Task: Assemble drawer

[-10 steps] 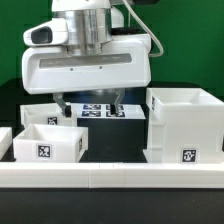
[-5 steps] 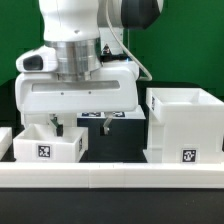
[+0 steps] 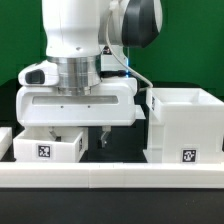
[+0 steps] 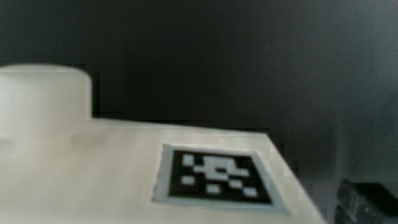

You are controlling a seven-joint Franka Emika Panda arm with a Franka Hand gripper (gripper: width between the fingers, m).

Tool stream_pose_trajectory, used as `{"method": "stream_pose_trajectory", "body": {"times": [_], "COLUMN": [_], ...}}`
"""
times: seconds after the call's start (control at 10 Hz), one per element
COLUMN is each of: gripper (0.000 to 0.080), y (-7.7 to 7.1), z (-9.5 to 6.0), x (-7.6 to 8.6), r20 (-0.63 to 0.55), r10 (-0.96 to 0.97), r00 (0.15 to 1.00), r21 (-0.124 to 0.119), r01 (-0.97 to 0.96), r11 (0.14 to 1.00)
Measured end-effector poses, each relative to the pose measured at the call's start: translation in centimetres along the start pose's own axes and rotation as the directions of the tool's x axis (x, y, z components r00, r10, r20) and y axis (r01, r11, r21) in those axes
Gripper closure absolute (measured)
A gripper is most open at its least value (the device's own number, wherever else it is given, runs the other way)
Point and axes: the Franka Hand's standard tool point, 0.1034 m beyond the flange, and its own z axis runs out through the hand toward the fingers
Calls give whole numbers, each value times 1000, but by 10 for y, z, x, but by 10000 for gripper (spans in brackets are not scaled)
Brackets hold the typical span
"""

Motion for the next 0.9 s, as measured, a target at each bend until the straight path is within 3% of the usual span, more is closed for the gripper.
{"method": "stream_pose_trajectory", "body": {"times": [0.3, 0.4, 0.5, 0.6, 0.7, 0.8, 0.9], "gripper": [197, 370, 370, 572, 703, 703, 758], "y": [-4, -4, -3, -3, -6, -8, -7], "z": [1, 1, 1, 1, 1, 1, 0], "x": [0, 0, 0, 0, 0, 0, 0], "r20": [-6, -6, -6, -6, -6, -6, -7], "r10": [-12, -12, -11, -11, -14, -18, -17], "r00": [1000, 1000, 1000, 1000, 1000, 1000, 1000], "r21": [-4, -4, -4, -4, -3, -3, -3], "r01": [12, 12, 11, 11, 14, 18, 17], "r11": [1000, 1000, 1000, 1000, 1000, 1000, 1000]}}
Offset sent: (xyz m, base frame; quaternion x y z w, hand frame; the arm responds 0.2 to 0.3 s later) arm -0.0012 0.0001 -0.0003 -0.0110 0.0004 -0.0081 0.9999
